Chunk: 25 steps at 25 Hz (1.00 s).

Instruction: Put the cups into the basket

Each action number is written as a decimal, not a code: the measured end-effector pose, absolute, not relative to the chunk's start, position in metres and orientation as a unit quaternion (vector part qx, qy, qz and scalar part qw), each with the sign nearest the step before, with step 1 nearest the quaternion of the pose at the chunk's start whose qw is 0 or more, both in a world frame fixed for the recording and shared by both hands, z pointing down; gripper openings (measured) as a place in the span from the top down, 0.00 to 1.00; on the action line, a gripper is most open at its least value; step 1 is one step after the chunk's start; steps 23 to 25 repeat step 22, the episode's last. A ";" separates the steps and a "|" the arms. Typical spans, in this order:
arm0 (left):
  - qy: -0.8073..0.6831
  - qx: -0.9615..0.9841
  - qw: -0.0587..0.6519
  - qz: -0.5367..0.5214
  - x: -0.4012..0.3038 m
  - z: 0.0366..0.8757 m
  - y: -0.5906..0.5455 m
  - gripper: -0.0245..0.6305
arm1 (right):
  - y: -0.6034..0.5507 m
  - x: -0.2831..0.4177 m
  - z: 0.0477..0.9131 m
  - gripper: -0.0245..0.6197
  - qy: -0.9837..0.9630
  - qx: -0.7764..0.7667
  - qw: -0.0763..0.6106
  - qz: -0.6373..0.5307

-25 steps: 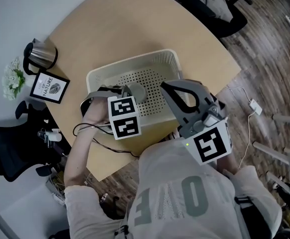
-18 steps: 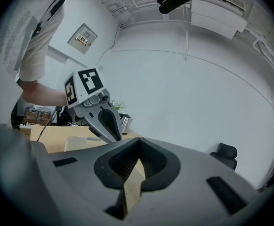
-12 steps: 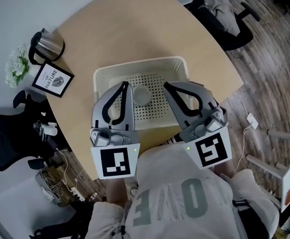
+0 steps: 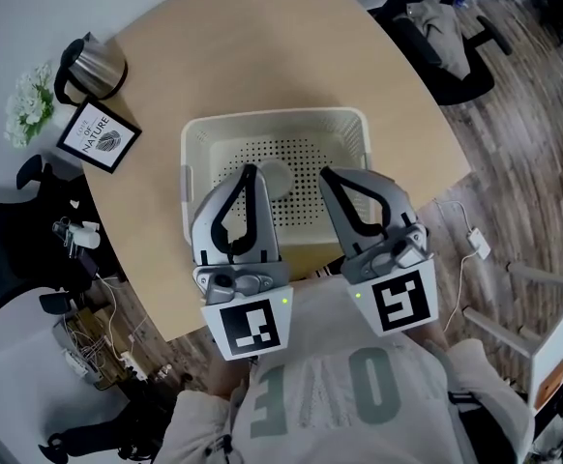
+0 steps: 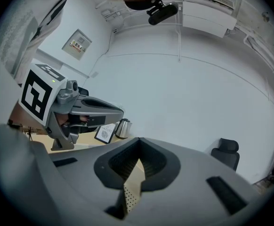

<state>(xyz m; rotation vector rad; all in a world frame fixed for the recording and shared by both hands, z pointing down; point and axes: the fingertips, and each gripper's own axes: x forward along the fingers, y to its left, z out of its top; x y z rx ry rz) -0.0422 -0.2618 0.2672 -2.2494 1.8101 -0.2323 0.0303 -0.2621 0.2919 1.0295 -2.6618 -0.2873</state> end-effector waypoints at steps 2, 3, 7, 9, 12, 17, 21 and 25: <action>0.622 -0.770 0.120 -0.081 -0.044 0.269 -0.261 0.95 | -0.261 0.031 0.293 0.96 -0.919 0.354 0.140 -0.100; 0.623 -0.769 0.119 -0.082 -0.046 0.269 -0.261 0.95 | -0.262 0.031 0.293 0.96 -0.919 0.355 0.140 -0.100; 0.631 -0.762 0.114 -0.085 -0.054 0.271 -0.262 0.95 | -0.262 0.032 0.294 0.96 -0.918 0.355 0.143 -0.101; 0.636 -0.758 0.113 -0.086 -0.058 0.272 -0.262 0.95 | -0.261 0.033 0.296 0.96 -0.918 0.355 0.147 -0.102; 0.644 -0.751 0.114 -0.088 -0.066 0.272 -0.262 0.95 | -0.260 0.032 0.297 0.96 -0.917 0.354 0.150 -0.105; 0.659 -0.739 0.107 -0.096 -0.081 0.278 -0.259 0.95 | -0.258 0.032 0.300 0.96 -0.917 0.352 0.154 -0.107; 0.665 -0.734 0.104 -0.094 -0.085 0.279 -0.259 0.95 | -0.259 0.032 0.300 0.96 -0.918 0.350 0.151 -0.107; 0.665 -0.733 0.103 -0.094 -0.086 0.279 -0.259 0.95 | -0.259 0.032 0.300 0.96 -0.918 0.350 0.151 -0.107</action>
